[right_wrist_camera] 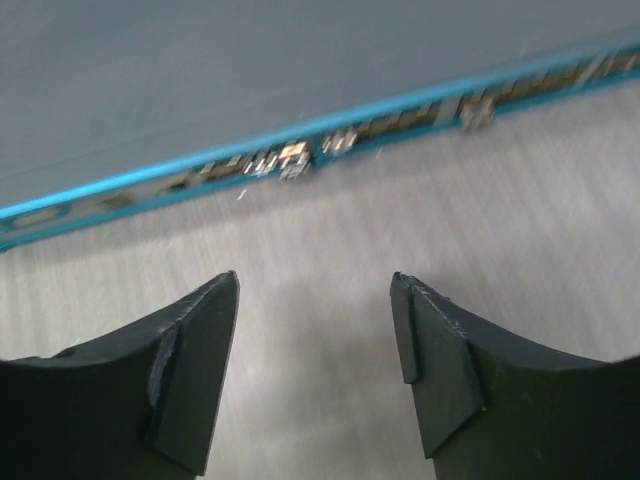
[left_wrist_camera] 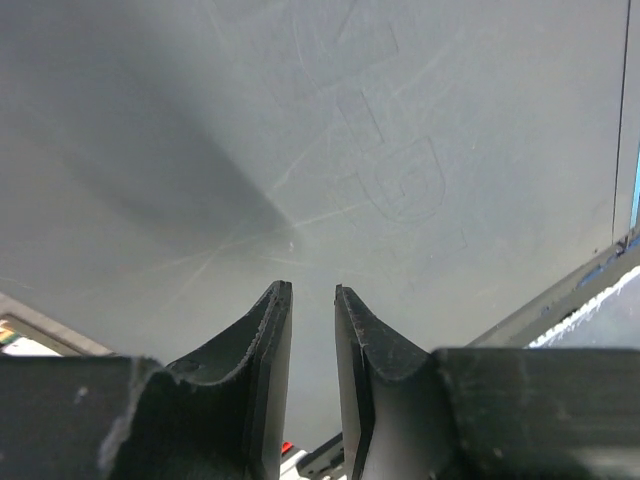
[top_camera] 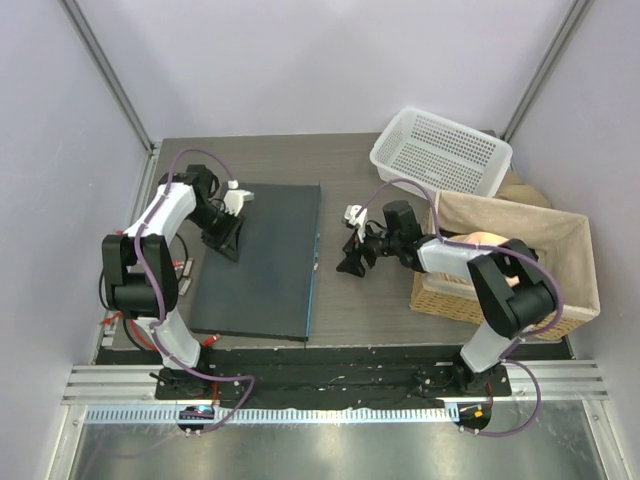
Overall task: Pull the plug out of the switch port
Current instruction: Adjust the switch port at the center of the board.
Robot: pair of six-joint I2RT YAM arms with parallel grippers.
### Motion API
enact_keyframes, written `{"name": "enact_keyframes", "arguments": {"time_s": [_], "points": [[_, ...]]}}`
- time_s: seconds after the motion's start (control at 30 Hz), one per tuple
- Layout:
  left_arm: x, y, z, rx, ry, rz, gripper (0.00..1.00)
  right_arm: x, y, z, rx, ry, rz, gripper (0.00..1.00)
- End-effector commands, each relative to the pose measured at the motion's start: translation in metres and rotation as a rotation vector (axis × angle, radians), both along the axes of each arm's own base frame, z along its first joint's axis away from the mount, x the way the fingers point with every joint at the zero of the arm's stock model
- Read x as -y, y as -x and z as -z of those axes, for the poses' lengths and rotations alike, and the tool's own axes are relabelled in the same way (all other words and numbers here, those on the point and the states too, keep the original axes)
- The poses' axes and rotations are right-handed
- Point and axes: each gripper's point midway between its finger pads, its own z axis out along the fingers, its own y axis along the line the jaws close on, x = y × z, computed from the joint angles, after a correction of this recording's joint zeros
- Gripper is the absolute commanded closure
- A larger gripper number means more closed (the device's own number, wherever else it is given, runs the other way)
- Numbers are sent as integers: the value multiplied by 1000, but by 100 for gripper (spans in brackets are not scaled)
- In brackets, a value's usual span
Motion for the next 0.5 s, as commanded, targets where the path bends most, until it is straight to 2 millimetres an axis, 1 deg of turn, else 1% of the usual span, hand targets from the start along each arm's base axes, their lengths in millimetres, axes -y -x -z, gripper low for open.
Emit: {"name": "enact_keyframes", "arguments": {"time_s": [0.0,0.07,0.1,0.17,0.2,0.27,0.43,0.47], "points": [[-1,8,-2,-11,2,20,72,-34,-31,-29,203,-116,-79,32],[1,5,-2,-13,13,7,72,-41,-28,-17,231,-86,-138,32],[2,5,-1,-14,16,4,72,-50,-24,-17,248,-81,-179,33],[3,5,-3,-11,24,1,72,-53,-17,-2,232,-48,-224,34],[4,5,-4,-10,32,-3,72,-58,-17,-4,233,-52,-234,35],[6,7,-5,-11,40,-5,72,-65,-14,1,224,-50,-253,35],[9,12,-8,-3,58,-19,72,-77,-20,14,220,-20,-277,37],[9,14,-7,-6,60,-20,72,-81,-22,11,221,-26,-283,39]]}}
